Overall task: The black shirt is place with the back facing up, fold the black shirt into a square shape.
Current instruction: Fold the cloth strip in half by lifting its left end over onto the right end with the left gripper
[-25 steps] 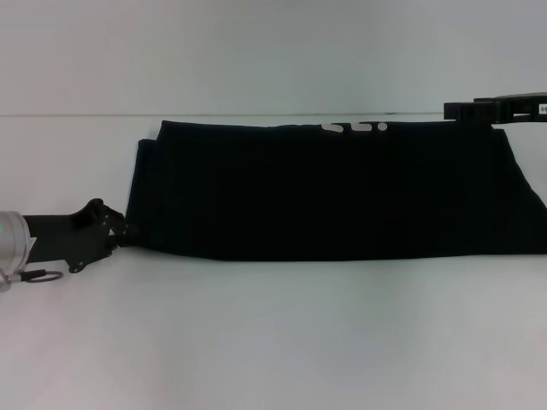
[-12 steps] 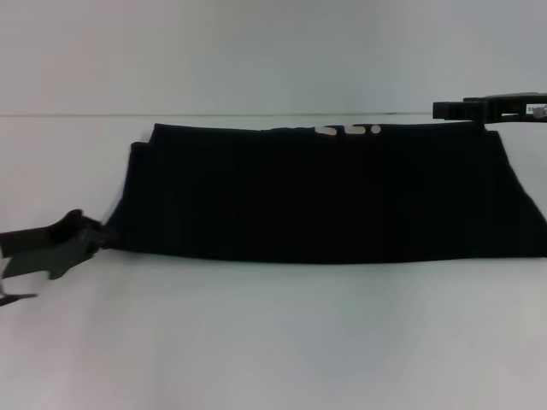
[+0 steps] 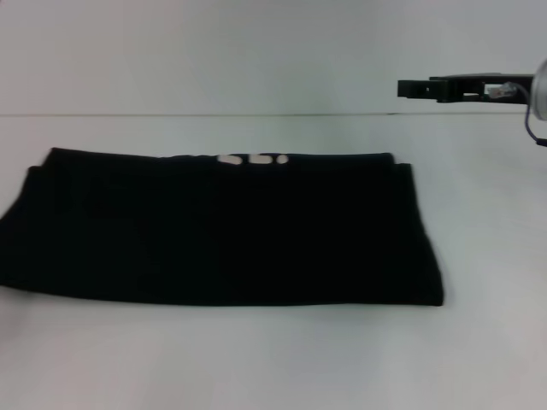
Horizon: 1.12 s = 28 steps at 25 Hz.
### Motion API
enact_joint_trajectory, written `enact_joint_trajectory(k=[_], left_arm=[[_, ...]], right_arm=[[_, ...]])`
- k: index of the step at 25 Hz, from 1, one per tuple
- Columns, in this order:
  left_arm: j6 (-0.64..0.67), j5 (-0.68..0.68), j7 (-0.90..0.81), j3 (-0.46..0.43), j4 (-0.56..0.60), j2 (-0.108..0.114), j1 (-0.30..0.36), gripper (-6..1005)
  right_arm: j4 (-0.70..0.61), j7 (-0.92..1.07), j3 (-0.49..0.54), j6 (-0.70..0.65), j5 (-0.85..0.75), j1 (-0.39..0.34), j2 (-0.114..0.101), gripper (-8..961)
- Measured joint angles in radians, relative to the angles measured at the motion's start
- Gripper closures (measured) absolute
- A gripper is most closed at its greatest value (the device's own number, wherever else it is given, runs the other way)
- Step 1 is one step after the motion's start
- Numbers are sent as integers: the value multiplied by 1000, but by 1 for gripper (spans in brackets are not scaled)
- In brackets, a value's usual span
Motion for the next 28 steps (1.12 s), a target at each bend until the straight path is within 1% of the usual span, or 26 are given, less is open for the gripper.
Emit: enact_joint_trajectory(k=[3,5,7,10,11,12,13,15,16,17,18,20,21,22,23,24,25,27,28], left_arm=[[59,-5,1,-32,27,14,1,939],[122,-20,2,-46,29,26,-21,934],[224,-69,3,-44,20,37,-68,929],[318,-148,3,-4,-15,39,-173,922],[332,-174,1,26,-46,34,-235,920],[330,-183,2,47,-78,27,-282,918],[328,-186,4,62,-101,21,-315,915],[282,-191,30,109,-188,-12,-428,911],[244,-191,51,137,-230,-38,-485,908],[198,-192,73,156,-258,-64,-525,906],[158,-193,91,170,-280,-90,-558,904],[40,-196,133,184,-323,-159,-603,899],[-7,-197,151,185,-344,-180,-612,897],[-102,-222,199,182,-402,-198,-619,895],[-181,-259,254,172,-478,-203,-621,892],[-271,-308,331,153,-579,-205,-617,890],[-322,-343,405,128,-658,-205,-607,888],[-414,-405,593,33,-805,-209,-561,883],[-420,-409,670,-23,-847,-209,-529,881]], right_arm=[[0,0,-15,21,1,13,11,269],[-2,-4,-20,26,2,16,15,272],[-7,-9,-20,39,4,14,18,275],[-11,-16,-20,74,19,3,17,281],[-12,-17,-19,81,28,-3,14,282],[-14,-17,-17,88,34,-11,10,284],[-18,-17,-15,89,39,-21,7,286],[-38,-17,-15,85,48,-44,-1,289],[-54,-17,-16,73,52,-58,-5,291],[-73,-17,-16,65,54,-73,-10,292],[-90,-15,-16,57,54,-87,-13,294],[-118,-11,-15,37,55,-111,-23,297],[-132,-11,-13,29,55,-125,-30,299],[-138,-11,-12,20,55,-133,-36,301],[-143,-12,-10,12,56,-143,-43,302],[-145,-15,-10,11,57,-152,-52,304],[-146,-18,-11,11,57,-158,-58,306],[-142,-24,-18,20,56,-168,-71,309],[-140,-26,-23,24,55,-170,-74,311]])
